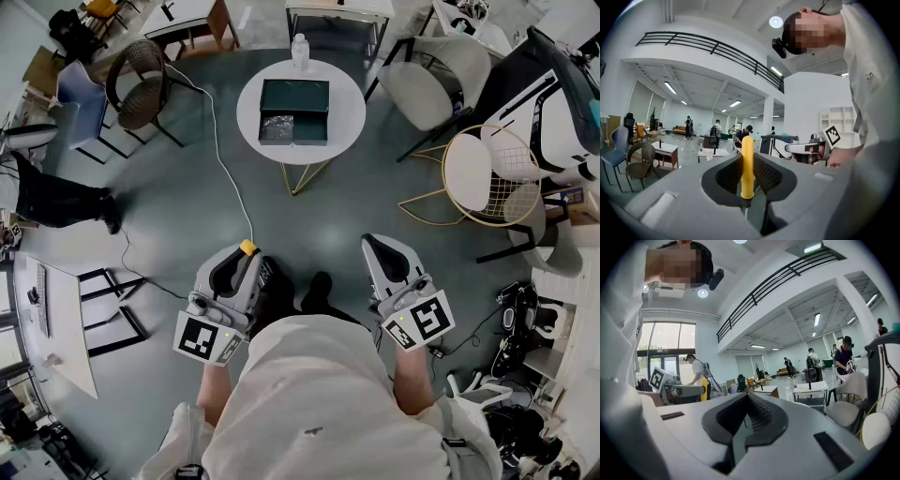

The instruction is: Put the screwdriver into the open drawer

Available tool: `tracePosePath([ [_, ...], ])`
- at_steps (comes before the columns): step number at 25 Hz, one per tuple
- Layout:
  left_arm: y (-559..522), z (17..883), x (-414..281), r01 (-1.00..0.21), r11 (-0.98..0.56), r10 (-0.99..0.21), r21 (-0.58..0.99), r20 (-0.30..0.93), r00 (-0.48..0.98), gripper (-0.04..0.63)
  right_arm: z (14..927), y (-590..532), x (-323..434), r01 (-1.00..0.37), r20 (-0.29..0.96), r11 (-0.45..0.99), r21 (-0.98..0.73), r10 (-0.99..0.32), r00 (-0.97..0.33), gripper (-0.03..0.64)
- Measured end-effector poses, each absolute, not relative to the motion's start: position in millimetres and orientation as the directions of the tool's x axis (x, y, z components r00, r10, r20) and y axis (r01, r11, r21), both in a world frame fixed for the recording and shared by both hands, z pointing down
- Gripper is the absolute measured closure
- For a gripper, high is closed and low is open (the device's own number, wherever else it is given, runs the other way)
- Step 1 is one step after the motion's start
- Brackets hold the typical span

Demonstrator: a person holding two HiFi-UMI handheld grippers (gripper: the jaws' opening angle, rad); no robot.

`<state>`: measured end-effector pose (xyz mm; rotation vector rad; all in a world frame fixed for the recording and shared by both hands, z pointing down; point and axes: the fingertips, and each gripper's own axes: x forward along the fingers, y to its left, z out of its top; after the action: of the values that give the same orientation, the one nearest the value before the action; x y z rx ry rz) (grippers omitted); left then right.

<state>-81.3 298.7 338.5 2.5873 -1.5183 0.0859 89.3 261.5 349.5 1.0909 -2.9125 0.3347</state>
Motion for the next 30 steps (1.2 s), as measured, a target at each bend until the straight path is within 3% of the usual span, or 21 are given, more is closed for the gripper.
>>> tracePosePath([
  [18, 332, 338, -61, -0.873, -0.484, -0.860, 0.060, 0.149, 0.488, 0.517, 344, 295, 105, -0.662, 0.080, 0.733, -0.156, -0.658, -0.749, 0.611],
  [30, 327, 346, -83, -0.869, -0.490, -0.851, 0.063, 0.178, 0.493, 0.517, 349, 289, 87, -0.684, 0.118, 0.707, -0.180, -0.675, -0.728, 0.611],
])
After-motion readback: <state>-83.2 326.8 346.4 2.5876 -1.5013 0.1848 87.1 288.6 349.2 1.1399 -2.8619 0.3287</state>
